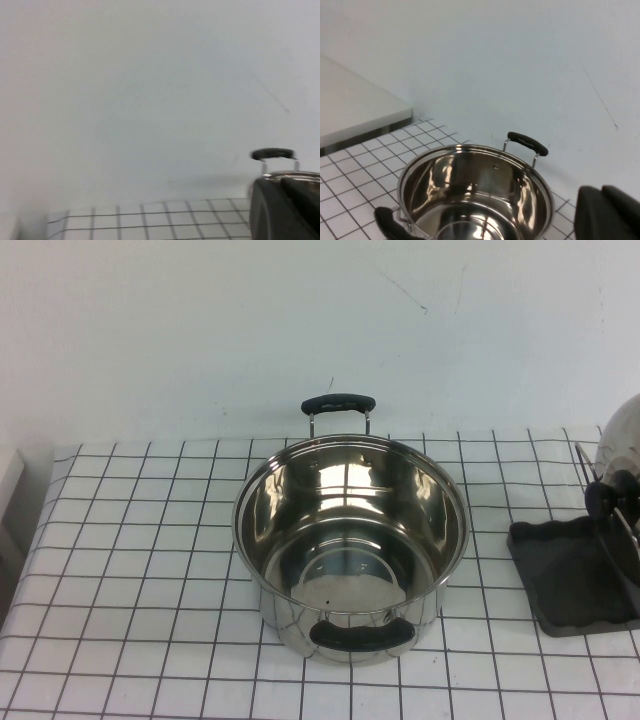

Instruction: Put pot lid on rack

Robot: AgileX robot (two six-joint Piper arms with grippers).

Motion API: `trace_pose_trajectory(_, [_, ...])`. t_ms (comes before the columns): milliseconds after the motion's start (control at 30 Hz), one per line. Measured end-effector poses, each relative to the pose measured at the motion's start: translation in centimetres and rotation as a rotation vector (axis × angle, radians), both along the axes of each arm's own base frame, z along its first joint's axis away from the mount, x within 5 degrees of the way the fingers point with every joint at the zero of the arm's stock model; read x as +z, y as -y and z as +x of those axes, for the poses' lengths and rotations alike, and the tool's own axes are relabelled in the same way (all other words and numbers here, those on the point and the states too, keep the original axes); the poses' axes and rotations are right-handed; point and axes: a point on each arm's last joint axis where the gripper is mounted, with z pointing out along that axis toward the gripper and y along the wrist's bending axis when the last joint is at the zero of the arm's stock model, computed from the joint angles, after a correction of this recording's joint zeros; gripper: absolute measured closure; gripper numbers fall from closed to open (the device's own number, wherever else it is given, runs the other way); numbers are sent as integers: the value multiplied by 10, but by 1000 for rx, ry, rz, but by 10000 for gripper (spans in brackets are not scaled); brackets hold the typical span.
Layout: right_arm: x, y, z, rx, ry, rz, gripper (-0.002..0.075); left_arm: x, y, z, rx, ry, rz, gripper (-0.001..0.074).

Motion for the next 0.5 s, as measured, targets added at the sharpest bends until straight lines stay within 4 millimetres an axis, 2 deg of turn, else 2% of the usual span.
trace_pose_trajectory(133, [-22, -10, -20, 50, 101, -29, 727, 0, -11, 6, 129, -4, -15, 736])
trace_pose_trajectory(233, [-38, -15, -30, 82, 134, -38, 727, 1, -13, 6, 156, -2, -21, 736])
trace_pose_trajectory(367, [-60, -18, -34, 106, 102, -32, 727, 0, -12, 6, 145, -4, -13, 736])
trace_pose_trajectory(500, [-72, -17, -33, 98, 71, -26, 727, -1, -9, 6, 112, -11, -5, 736])
